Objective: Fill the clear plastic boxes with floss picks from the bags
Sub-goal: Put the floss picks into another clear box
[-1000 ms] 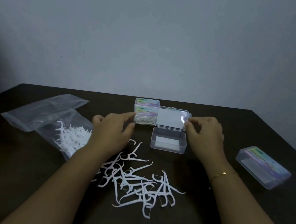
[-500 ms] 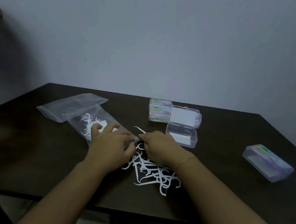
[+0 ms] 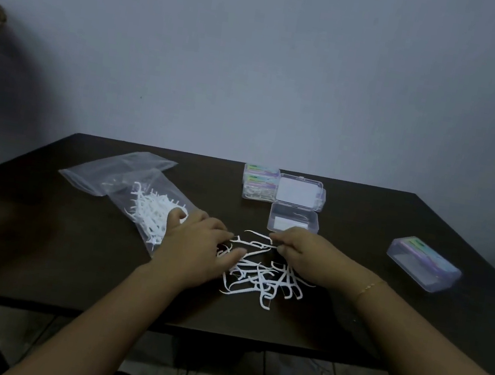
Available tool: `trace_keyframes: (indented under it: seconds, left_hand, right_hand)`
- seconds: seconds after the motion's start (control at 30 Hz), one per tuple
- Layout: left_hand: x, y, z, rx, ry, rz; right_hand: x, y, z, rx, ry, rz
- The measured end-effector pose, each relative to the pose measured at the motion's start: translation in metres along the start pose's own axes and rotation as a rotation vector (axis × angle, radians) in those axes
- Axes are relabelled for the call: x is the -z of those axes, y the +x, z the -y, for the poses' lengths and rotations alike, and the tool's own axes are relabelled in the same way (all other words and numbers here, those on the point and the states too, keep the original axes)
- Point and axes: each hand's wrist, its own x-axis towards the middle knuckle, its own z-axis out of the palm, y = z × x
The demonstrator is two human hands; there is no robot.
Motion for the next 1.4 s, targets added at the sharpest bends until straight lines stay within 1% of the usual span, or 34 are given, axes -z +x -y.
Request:
trace_keyframes:
  seconds: [0.03,0.1,0.2,0.23,0.3,0.4,0.5,0.57,0.63,0.67,0.73,0.83,0.9,0.97,1.03,1.27,1.4]
  left_hand:
    - [0.003,0.000,-0.001,-0.012,-0.003,0.035]
    - [0.009,0.001,-0.004,-0.031,-0.005,0.147]
    - [0.016,0.005,-0.009,-0.059,0.029,0.313]
    - [0.018,0.009,-0.009,-0.064,0.037,0.342]
    - [0.018,0.019,-0.009,-0.066,0.043,0.372]
    - [0.018,0.035,-0.008,-0.057,0.034,0.395]
    - [0.016,0.044,-0.009,-0.052,-0.001,0.403]
    - [0.014,0.049,-0.011,-0.089,0.009,0.376]
    - [0.012,0.051,-0.013,-0.119,0.043,0.382]
    - [0.011,0.052,-0.014,-0.116,0.068,0.389]
    - [0.012,0.054,-0.017,-0.122,0.115,0.356]
    - [0.012,0.055,-0.019,-0.149,0.155,0.308]
    - [0.011,0.059,-0.019,-0.160,0.113,0.334]
    - [0.010,0.063,-0.020,-0.156,0.045,0.408]
    - [0.011,0.067,-0.021,-0.155,0.017,0.450]
    - [0.018,0.070,-0.024,-0.145,0.066,0.425]
    - [0.019,0.073,-0.028,-0.154,0.100,0.395]
  right_hand:
    - [0.004,-0.004,-0.003,0.010,0.026,0.004]
    - [0.012,-0.012,-0.010,0.017,0.096,0.081]
    - [0.017,-0.019,-0.018,-0.044,0.026,0.218]
    - [0.016,-0.019,-0.020,-0.082,-0.002,0.237]
    - [0.014,-0.016,-0.023,-0.106,-0.033,0.219]
    - [0.011,-0.009,-0.025,-0.082,-0.043,0.169]
    - [0.007,-0.005,-0.024,-0.054,0.046,0.115]
    - [0.003,-0.003,-0.022,-0.017,0.049,0.075]
    - [-0.001,-0.001,-0.021,-0.005,0.063,0.044]
    - [-0.003,0.000,-0.020,-0.010,0.073,0.033]
    - [-0.005,0.003,-0.021,-0.020,0.084,-0.010]
    - [-0.006,0.001,-0.016,-0.093,0.108,-0.068]
    - [-0.007,-0.001,-0.010,-0.130,0.047,-0.065]
    - [-0.010,0.001,-0.005,-0.150,-0.068,-0.048]
    - [-0.009,0.003,-0.001,-0.160,-0.104,-0.045]
    - [-0.001,0.008,-0.009,-0.221,-0.088,-0.038]
    - [0.000,0.009,-0.009,-0.233,-0.136,-0.017]
